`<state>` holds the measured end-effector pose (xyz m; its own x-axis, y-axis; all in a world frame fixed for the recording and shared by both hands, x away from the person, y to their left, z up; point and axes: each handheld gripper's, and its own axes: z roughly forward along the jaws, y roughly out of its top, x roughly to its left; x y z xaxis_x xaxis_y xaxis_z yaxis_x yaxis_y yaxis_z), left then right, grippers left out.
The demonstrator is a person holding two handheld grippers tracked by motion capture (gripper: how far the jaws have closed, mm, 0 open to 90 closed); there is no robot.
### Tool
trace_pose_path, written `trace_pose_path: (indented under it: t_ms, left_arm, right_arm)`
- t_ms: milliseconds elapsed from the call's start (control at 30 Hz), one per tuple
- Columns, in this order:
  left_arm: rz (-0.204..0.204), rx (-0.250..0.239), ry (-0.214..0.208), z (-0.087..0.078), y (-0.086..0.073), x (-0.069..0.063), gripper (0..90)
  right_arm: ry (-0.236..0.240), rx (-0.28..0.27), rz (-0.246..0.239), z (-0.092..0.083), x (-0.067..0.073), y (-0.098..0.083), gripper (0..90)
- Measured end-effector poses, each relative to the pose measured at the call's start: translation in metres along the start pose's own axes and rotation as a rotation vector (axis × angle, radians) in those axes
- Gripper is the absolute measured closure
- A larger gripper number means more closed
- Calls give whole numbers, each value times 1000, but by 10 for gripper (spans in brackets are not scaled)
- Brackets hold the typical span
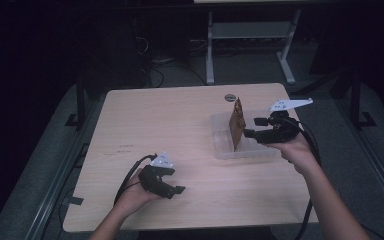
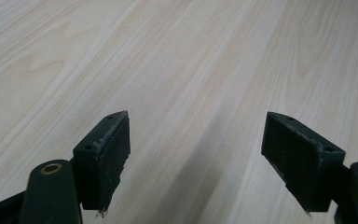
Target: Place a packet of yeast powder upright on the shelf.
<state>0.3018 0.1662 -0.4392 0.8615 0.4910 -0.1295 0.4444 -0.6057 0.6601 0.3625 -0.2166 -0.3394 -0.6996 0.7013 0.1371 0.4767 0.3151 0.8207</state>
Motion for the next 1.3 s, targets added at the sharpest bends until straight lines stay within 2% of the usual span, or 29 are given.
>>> trace_pose_path:
  t_ms: [267, 300, 467, 500, 600, 633, 733, 933, 1000, 1167, 1300]
  left_arm:
    - [7, -5, 7, -8, -5, 1, 232]
    - [-3, -16, 10, -9, -6, 1, 233]
    - [-8, -25, 16, -16, -10, 0, 233]
    - [1, -24, 20, -18, -11, 1, 233]
    - [0, -21, 24, -22, -14, 0, 233]
    - [-9, -30, 26, -22, -16, -1, 233]
    - [-24, -29, 31, -27, -22, -2, 233]
    - [-21, -27, 42, -32, -31, -2, 233]
    - [-37, -22, 44, -35, -37, -3, 233]
    - [-35, -13, 42, -40, -50, -3, 233]
    - [-25, -3, 37, -40, -52, 0, 235]
  right_arm:
    - [10, -22, -4, -7, 5, -20, 303]
    - [12, -28, -8, -7, 5, -23, 301]
    - [22, -28, -19, -10, 8, -39, 290]
    - [22, -28, -19, -10, 8, -39, 290]
    - [20, -18, -26, -12, 10, -53, 281]
    - [20, -18, -26, -12, 10, -53, 281]
    - [12, 4, -32, -13, 13, -68, 273]
    - [7, 40, -40, -14, 17, -89, 258]
    - [4, 57, -36, -14, 18, -96, 258]
    - [-5, 100, -39, -13, 21, -111, 254]
    - [-10, 124, -39, -11, 21, -121, 252]
